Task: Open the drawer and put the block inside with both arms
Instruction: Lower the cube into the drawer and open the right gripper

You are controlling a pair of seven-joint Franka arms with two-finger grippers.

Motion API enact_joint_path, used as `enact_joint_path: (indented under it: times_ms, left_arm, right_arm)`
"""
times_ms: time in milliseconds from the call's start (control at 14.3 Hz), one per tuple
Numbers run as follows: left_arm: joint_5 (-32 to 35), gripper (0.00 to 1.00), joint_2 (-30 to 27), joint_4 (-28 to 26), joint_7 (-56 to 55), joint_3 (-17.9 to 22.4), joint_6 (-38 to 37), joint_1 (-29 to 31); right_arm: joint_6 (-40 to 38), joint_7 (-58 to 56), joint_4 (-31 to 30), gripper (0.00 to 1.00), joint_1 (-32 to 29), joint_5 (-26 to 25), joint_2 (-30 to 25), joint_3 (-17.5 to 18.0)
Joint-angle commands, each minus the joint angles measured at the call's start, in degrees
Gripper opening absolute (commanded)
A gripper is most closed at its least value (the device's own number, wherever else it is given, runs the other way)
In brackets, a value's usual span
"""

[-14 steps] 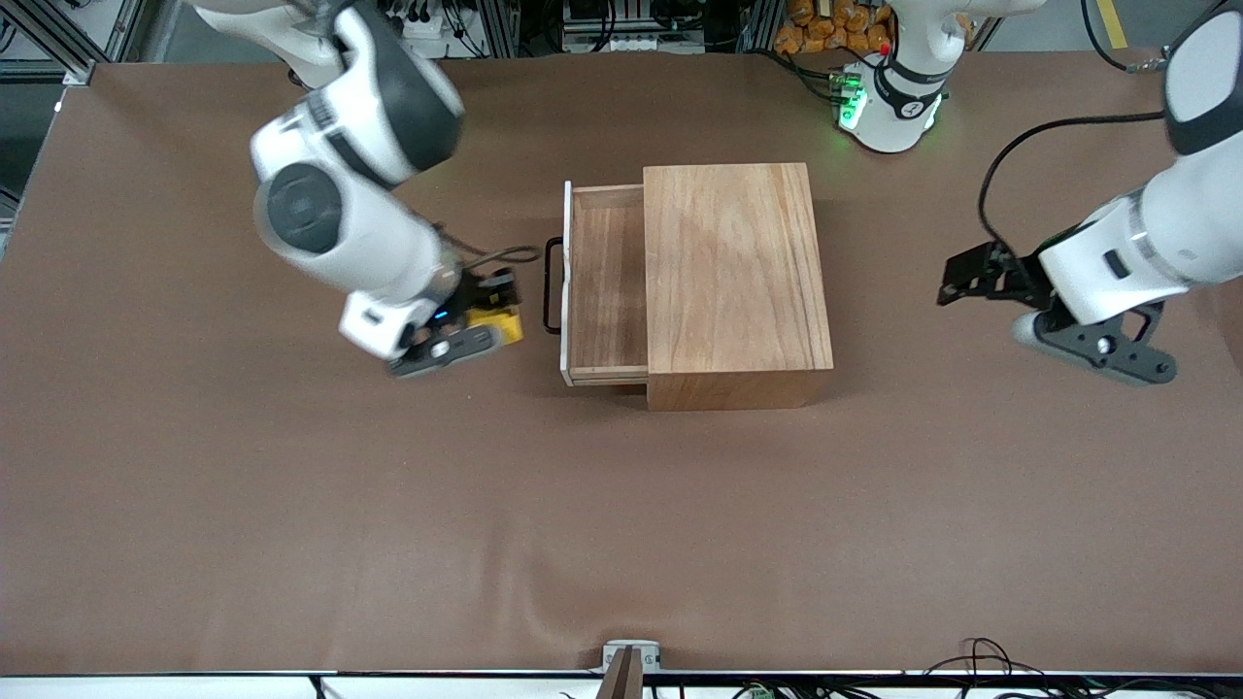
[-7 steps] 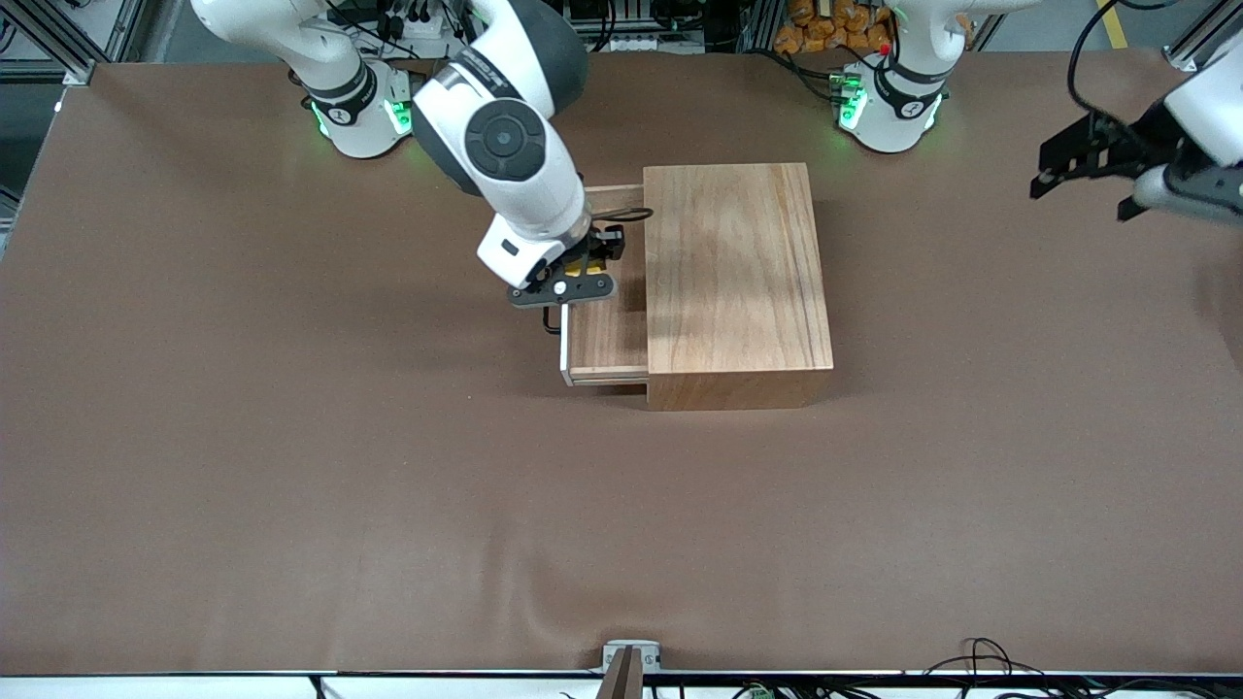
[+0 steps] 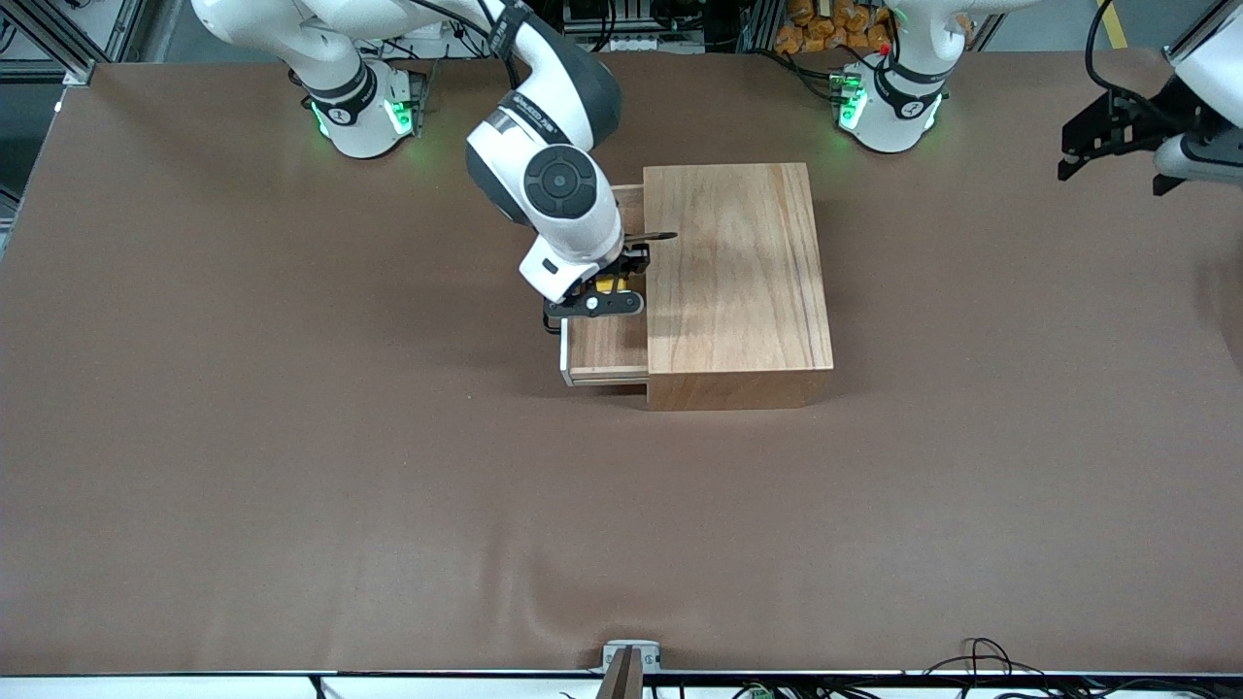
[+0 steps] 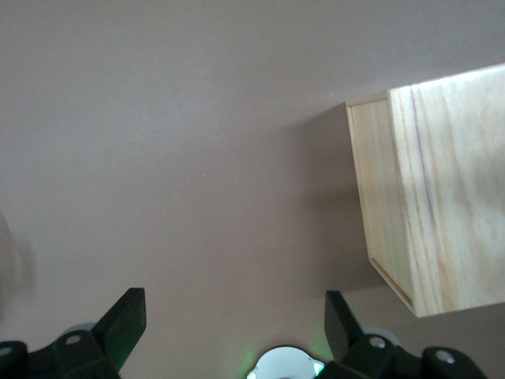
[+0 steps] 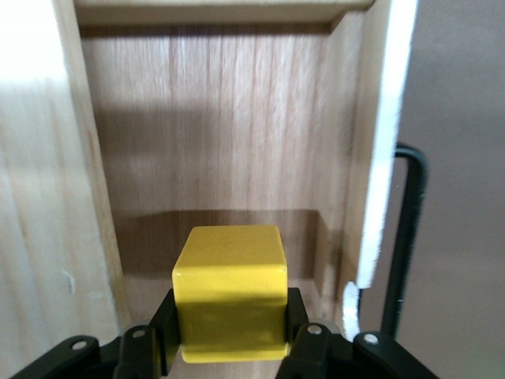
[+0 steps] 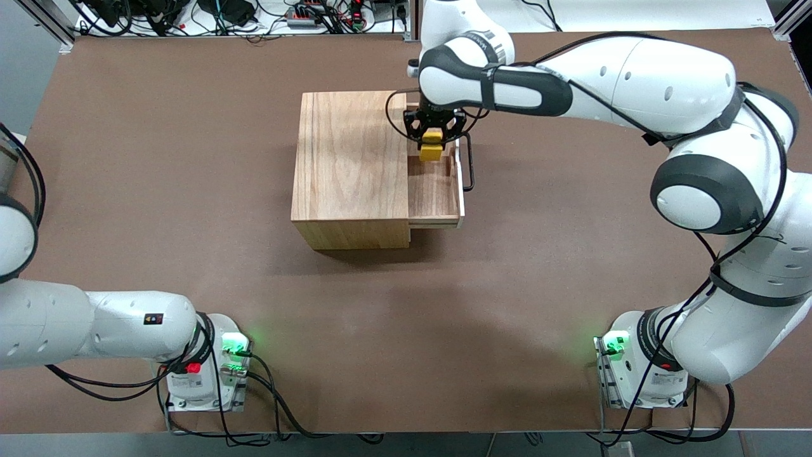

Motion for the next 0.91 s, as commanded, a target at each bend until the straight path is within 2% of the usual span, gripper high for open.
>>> enact_joint_path:
  times_ms: [0, 70, 280, 421, 631, 841]
  left_arm:
    - [0.9, 1.00, 5.8, 5.8, 1.0, 3.2, 0.5, -0.5]
    - [0.9, 1.00, 5.9, 5.9, 1.0, 3.5, 1.1, -0.6]
    - [0.2, 1.00, 5.9, 5.9, 0.5, 3.6, 1.4, -0.6]
    - [0.3, 1.00, 5.9, 5.9, -0.2, 3.5, 1.4, -1.2]
    - [0.3, 1.00, 7.1, 5.9, -0.6, 3.5, 2.2, -1.2]
    - [0.9, 1.00, 7.2, 5.9, -0.1, 3.5, 2.9, -1.3]
  right_arm:
    - [-0.5, 1.4, 0.1, 0.85, 0.7, -0.8, -0.2, -0.7]
    - [-0.5, 1.5, 0.1, 1.00, 0.8, -0.8, -0.2, -0.7]
    - [-1.9, 2.4, 0.3, 1.00, 0.0, -0.7, -1.0, -0.7]
    - [-3.2, 2.2, 0.6, 1.00, -1.5, -0.8, -4.0, -1.5]
    - [-6.4, 0.8, 0.6, 1.00, -8.6, -0.7, -10.0, -1.7]
    - [-7.5, -11.4, 0.2, 1.00, -17.3, -0.9, -14.0, -1.8]
